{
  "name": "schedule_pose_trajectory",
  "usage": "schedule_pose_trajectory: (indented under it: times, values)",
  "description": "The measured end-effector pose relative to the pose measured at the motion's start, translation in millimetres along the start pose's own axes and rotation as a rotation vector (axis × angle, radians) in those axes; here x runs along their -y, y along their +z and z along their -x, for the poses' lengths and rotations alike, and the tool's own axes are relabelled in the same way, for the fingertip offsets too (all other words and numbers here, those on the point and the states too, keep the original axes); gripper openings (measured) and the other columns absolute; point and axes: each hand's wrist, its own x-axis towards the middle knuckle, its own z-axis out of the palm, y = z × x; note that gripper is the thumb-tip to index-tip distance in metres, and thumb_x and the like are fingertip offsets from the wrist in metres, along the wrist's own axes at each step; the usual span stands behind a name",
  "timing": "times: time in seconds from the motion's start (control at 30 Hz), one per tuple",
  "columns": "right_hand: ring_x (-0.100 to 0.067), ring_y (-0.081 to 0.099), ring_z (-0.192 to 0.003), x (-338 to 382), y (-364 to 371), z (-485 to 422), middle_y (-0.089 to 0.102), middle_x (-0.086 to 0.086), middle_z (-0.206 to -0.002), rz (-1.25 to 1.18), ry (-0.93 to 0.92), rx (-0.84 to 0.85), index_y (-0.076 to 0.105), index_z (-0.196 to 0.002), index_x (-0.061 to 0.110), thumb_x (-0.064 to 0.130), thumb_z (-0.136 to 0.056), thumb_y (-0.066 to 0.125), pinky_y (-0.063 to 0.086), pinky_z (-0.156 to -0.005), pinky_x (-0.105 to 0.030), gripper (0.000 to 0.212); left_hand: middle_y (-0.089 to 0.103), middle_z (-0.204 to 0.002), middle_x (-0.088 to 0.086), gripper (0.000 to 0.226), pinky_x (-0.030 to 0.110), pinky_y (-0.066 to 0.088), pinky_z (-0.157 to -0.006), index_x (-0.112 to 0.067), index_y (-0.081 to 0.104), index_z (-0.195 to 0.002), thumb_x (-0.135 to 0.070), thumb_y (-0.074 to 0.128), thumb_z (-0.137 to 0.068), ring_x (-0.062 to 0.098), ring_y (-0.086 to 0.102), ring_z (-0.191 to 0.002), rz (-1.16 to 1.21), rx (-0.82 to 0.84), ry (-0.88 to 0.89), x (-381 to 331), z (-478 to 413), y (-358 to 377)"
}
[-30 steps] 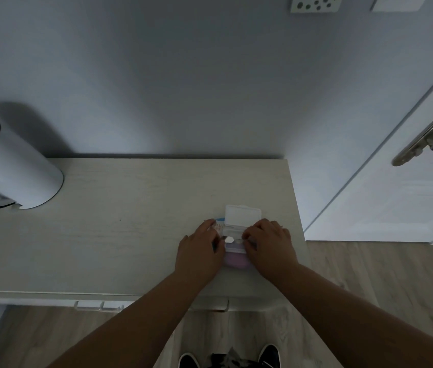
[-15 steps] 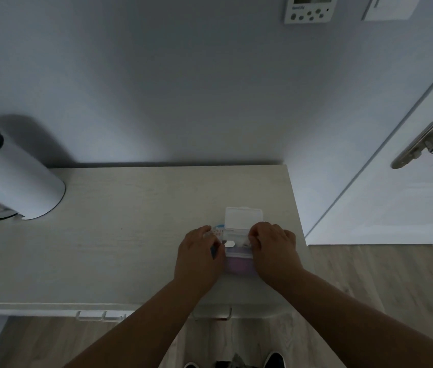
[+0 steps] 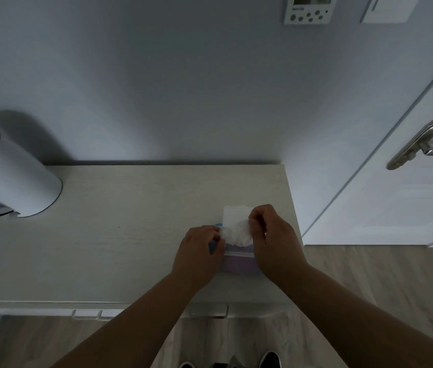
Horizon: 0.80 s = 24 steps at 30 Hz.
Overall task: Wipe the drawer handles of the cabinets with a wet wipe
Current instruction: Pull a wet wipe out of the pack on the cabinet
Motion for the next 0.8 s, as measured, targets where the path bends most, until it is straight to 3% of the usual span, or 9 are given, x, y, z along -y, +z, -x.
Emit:
schedule_pose_trajectory:
  times: [0.1,0.2,0.27,0.33,0.4,0.53,0.63,0.73,0.8]
  values:
    - [-0.004,0.059,-0.074,9,-10,-1,0.056,0.014,-0.083,-0.050,-0.026,-0.047,0.049,-0.100,0.028,0.029,-0.107,0.047,0.048,-0.064,-0.015,0.008,0.067,-0.092,-0.006,0.024,0.033,0.053,-0.084,-0.028,0.060,-0.084,-0.047,0.053,-0.097,0.017,0.061,-0.090,0.001,0.009,0.010,-6,1,-4]
    - [-0.006,0.061,-0.075,16,-19,-5,0.056,0.017,-0.084,-0.055,-0.058,-0.097,0.046,-0.101,0.030,0.032,-0.108,0.045,0.057,-0.066,-0.022,0.006,0.070,-0.096,-0.004,0.018,0.024,0.045,-0.082,-0.018,0.070,-0.091,-0.033,0.063,-0.100,0.011,0.058,-0.089,-0.005,0.025,0.046,-9,1,-5]
    - [-0.008,0.062,-0.076,18,-24,-6,0.056,0.018,-0.086,-0.062,-0.063,-0.121,0.044,-0.103,0.032,0.030,-0.109,0.045,0.061,-0.068,-0.028,0.006,0.070,-0.096,-0.005,0.018,0.021,0.047,-0.081,-0.018,0.070,-0.091,-0.032,0.062,-0.101,0.011,0.058,-0.089,-0.003,0.038,0.051,-12,0,-6]
    - [-0.009,0.062,-0.075,21,-29,-5,0.057,0.017,-0.085,-0.067,-0.064,-0.133,0.042,-0.104,0.035,0.029,-0.109,0.046,0.061,-0.067,-0.029,0.009,0.070,-0.094,-0.003,0.020,0.008,0.041,-0.076,-0.017,0.070,-0.089,-0.031,0.062,-0.101,0.010,0.058,-0.087,-0.003,0.045,0.053,-16,-1,-7]
    - [-0.009,0.062,-0.073,23,-33,-4,0.057,0.015,-0.084,-0.067,-0.060,-0.123,0.040,-0.103,0.037,0.029,-0.110,0.045,0.061,-0.065,-0.029,0.011,0.072,-0.095,-0.001,0.022,0.004,0.037,-0.072,-0.016,0.069,-0.085,-0.030,0.063,-0.101,0.010,0.059,-0.085,0.002,0.054,0.055,-19,-1,-8]
    - [-0.013,0.063,-0.067,18,-35,0,0.061,0.007,-0.077,-0.045,-0.031,-0.056,0.040,-0.101,0.040,0.031,-0.109,0.044,0.062,-0.063,-0.034,0.012,0.073,-0.110,0.003,0.022,0.022,0.045,-0.089,-0.016,0.066,-0.083,-0.031,0.064,-0.100,0.016,0.061,-0.103,-0.004,0.071,0.052,-21,-1,-8]
    - [-0.014,0.064,-0.062,9,-33,5,0.063,0.001,-0.071,-0.021,0.013,0.036,0.044,-0.099,0.038,0.033,-0.108,0.046,0.059,-0.059,-0.030,0.010,0.069,-0.130,0.003,0.020,0.020,0.031,-0.101,-0.016,0.068,-0.085,-0.031,0.066,-0.098,0.017,0.052,-0.129,0.022,0.068,0.059,-21,-4,-6]
    - [-0.009,0.059,-0.057,-6,-26,13,0.062,0.002,-0.068,0.031,0.085,0.111,0.048,-0.097,0.035,0.033,-0.107,0.047,0.044,-0.052,-0.017,0.010,0.070,-0.096,-0.005,0.024,0.031,0.047,-0.093,-0.022,0.063,-0.076,-0.037,0.063,-0.094,0.016,0.058,-0.101,0.050,0.036,0.076,-19,-8,-2]
    - [-0.008,0.057,-0.056,-17,-22,18,0.061,0.003,-0.068,0.042,0.135,0.129,0.049,-0.097,0.035,0.034,-0.107,0.048,0.042,-0.052,-0.018,0.010,0.064,-0.080,-0.011,0.023,0.037,0.051,-0.084,-0.027,0.057,-0.071,-0.042,0.060,-0.088,0.012,0.056,-0.085,0.039,0.004,0.070,-19,-9,-1]
